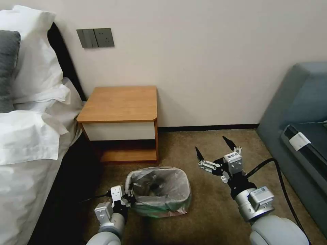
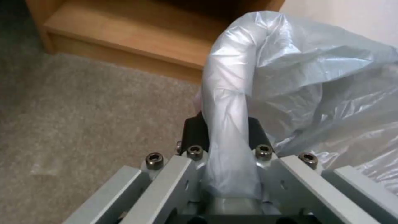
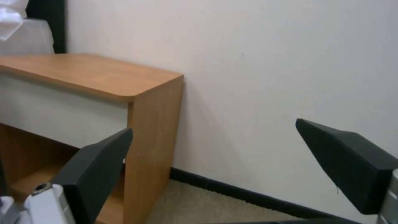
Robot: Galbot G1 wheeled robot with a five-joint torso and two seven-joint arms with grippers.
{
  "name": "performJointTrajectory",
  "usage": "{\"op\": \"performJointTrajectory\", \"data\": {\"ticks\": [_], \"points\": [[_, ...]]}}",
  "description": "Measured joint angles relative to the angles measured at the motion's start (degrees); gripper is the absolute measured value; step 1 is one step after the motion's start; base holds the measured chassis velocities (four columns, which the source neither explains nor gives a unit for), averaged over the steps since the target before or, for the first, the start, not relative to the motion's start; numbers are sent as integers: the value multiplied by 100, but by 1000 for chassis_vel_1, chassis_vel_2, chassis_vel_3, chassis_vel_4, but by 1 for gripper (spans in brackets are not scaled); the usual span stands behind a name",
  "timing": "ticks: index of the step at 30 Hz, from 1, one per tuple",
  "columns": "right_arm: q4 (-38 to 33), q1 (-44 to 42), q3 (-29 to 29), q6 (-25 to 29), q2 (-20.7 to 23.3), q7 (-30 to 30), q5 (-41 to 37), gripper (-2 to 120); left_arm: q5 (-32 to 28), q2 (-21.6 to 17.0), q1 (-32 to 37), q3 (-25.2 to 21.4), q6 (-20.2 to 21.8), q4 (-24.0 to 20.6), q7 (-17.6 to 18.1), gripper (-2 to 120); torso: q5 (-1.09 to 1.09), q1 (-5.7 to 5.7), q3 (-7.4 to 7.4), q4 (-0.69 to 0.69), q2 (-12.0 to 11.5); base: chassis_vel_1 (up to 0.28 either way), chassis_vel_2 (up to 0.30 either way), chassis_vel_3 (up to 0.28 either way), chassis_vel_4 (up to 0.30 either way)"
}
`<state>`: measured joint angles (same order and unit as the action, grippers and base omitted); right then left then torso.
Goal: Pick up the garbage bag from the table and place it over the trash can.
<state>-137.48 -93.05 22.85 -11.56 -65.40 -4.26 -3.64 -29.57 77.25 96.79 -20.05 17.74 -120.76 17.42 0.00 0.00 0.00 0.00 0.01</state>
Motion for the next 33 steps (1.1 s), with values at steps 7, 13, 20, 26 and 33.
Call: {"op": "performJointTrajectory", "data": {"ticks": [7, 13, 20, 26, 33], "points": [[-26, -2, 6, 7, -45, 24, -5, 100, -1, -14, -11, 54, 15, 99, -26, 7, 0, 0, 0, 0, 0, 0, 0, 0, 0], [-68, -56, 48, 25, -51, 27, -7, 100, 38, 0, -85, 58, 59, 190, -15, 9, 0, 0, 0, 0, -1, 0, 0, 0, 0], [-109, -96, 66, 32, -64, 32, -6, 100, 98, -16, -140, 68, 189, 153, -18, 31, 0, 0, 0, 0, 0, 0, 0, 0, 0], [-139, -130, 50, 33, -66, 43, 0, 100, 317, -53, -161, -5, 165, 112, -29, 53, 0, 0, 1, 0, -1, 0, 0, 0, 0], [-177, -179, 24, 34, -66, 65, 11, 100, 544, -60, -199, -81, 88, 17, -246, 82, 0, 0, 1, 0, -1, 0, 0, 0, 0]]}}
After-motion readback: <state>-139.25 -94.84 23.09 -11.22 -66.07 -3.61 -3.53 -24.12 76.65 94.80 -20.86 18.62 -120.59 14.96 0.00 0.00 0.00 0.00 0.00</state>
